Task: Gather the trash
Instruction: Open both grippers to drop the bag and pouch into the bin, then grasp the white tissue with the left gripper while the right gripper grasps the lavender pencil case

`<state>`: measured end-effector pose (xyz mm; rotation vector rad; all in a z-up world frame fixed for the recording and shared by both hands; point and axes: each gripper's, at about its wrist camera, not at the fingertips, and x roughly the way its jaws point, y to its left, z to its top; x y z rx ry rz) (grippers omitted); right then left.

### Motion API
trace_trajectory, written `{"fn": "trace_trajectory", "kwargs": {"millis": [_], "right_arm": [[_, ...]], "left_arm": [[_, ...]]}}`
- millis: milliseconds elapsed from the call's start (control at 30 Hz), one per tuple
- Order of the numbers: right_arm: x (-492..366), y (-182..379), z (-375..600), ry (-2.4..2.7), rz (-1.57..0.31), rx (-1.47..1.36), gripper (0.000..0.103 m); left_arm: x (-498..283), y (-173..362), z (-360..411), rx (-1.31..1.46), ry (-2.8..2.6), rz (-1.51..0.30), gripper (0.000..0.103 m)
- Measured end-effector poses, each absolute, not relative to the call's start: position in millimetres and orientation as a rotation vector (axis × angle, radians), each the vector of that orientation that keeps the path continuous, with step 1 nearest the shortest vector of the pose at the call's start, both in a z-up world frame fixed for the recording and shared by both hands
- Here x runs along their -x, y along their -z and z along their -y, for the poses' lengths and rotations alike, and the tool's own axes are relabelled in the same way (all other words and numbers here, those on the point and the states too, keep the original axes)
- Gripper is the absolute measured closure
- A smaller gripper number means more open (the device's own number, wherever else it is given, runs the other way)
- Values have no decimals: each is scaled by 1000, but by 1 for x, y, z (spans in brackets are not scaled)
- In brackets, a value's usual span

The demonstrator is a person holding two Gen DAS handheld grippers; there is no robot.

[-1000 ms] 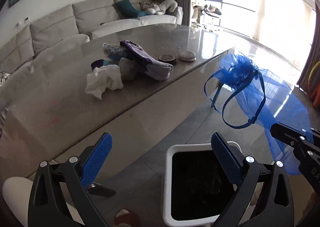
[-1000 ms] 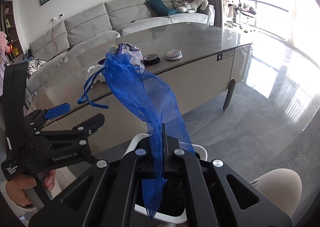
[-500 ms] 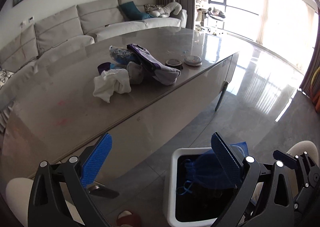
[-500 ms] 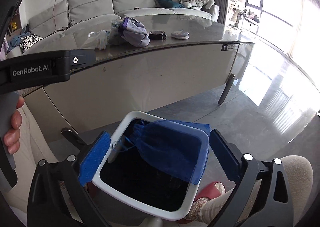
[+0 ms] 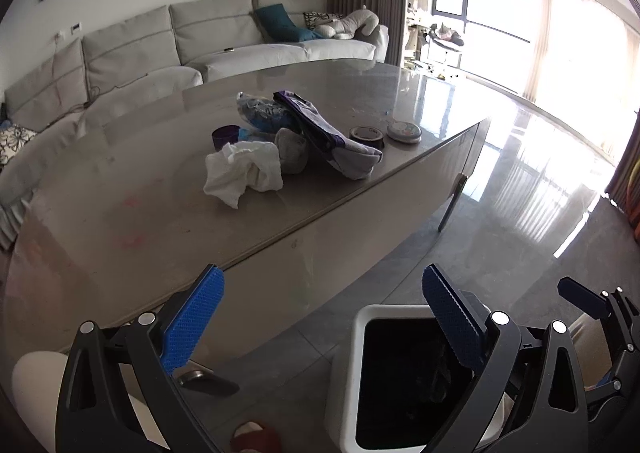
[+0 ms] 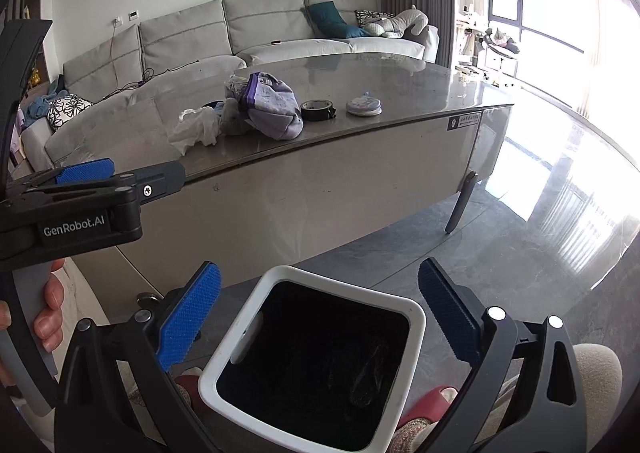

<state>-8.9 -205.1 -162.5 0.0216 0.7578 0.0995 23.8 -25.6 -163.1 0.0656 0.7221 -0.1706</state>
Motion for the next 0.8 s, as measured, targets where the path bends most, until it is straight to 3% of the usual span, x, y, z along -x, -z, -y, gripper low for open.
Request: {"fn": "trace_trajectory", "kwargs": {"millis": [800], "right_arm": [[-121, 103, 153, -217, -568, 108, 5]], "left_arm": [[-150, 155, -38, -69, -5, -708, 5]]}}
